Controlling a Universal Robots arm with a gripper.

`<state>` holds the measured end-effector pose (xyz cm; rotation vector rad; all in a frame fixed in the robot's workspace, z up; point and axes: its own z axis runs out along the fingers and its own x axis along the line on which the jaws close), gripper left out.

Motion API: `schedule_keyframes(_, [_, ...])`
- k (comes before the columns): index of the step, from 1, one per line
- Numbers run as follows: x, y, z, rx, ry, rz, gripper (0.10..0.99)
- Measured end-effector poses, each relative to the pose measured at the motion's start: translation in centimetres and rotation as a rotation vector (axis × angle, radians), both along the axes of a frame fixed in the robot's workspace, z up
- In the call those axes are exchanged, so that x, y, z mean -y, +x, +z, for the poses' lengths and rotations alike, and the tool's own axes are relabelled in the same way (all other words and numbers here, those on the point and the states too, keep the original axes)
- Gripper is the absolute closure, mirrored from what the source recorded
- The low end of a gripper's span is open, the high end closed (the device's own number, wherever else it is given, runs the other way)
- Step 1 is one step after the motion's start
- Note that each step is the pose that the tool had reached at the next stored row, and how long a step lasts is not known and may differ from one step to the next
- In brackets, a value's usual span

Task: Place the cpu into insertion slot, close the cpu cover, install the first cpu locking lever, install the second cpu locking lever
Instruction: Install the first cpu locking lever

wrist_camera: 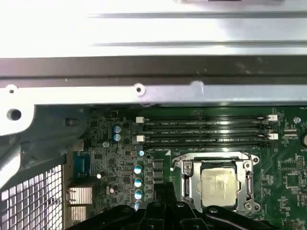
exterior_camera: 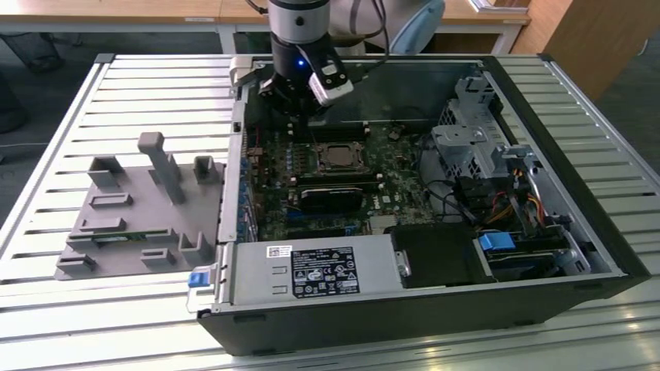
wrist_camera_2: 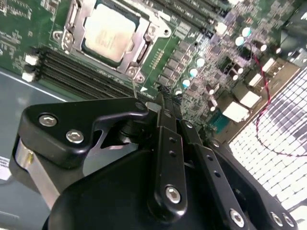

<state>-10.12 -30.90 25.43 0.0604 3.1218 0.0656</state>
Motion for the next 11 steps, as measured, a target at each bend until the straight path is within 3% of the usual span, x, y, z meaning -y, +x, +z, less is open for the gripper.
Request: schedule_keyframes(11, [-1.88, -0.34, -0.27, 0.0002, 0.0, 0.0, 0.969])
